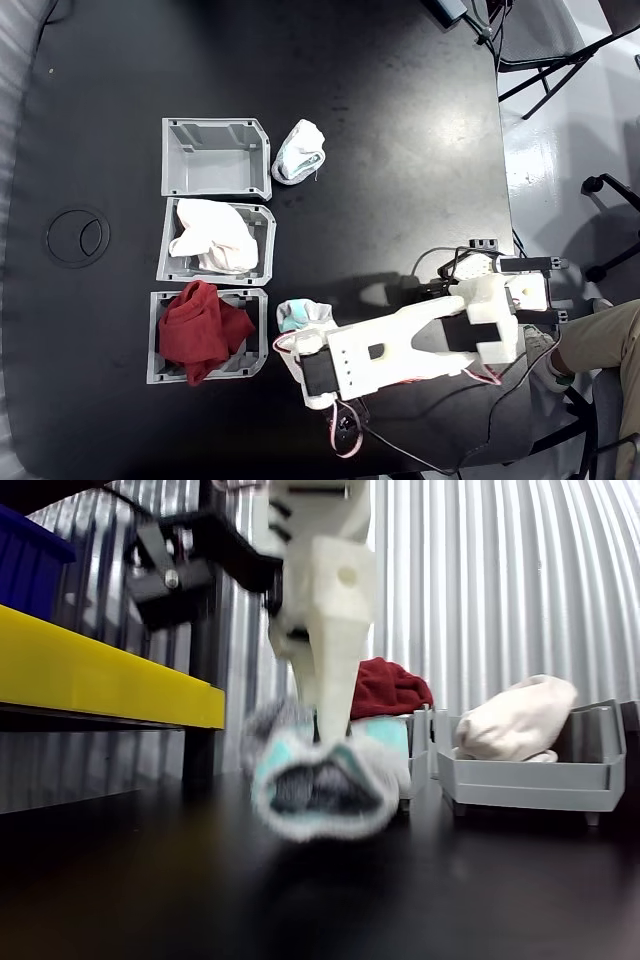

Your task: Put the sock in the container

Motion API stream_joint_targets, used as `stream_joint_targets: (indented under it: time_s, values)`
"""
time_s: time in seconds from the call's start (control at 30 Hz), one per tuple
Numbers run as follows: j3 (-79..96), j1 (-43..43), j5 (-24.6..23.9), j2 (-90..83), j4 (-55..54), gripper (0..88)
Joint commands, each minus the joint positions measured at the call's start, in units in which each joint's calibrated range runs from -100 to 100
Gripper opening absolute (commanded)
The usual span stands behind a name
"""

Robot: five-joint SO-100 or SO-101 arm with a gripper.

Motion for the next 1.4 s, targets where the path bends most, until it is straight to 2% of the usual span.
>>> stream_joint_targets:
  time_s: [0.0,0.23,0.6,0.77,1.1,1.37]
  values:
    - [-2.2,1.3,-0.33,-9.73,1.15,1.4]
    - [-2.65,7.68,-0.33,-16.43,3.97,1.4]
    - [-2.83,31.45,0.3,-18.01,3.12,1.7]
    - [-4.81,39.01,1.04,-17.85,0.04,1.5]
    - [-7.7,45.07,0.93,-12.91,-7.05,1.5]
    - [-28.8,46.64,0.41,-1.2,-11.66,1.4]
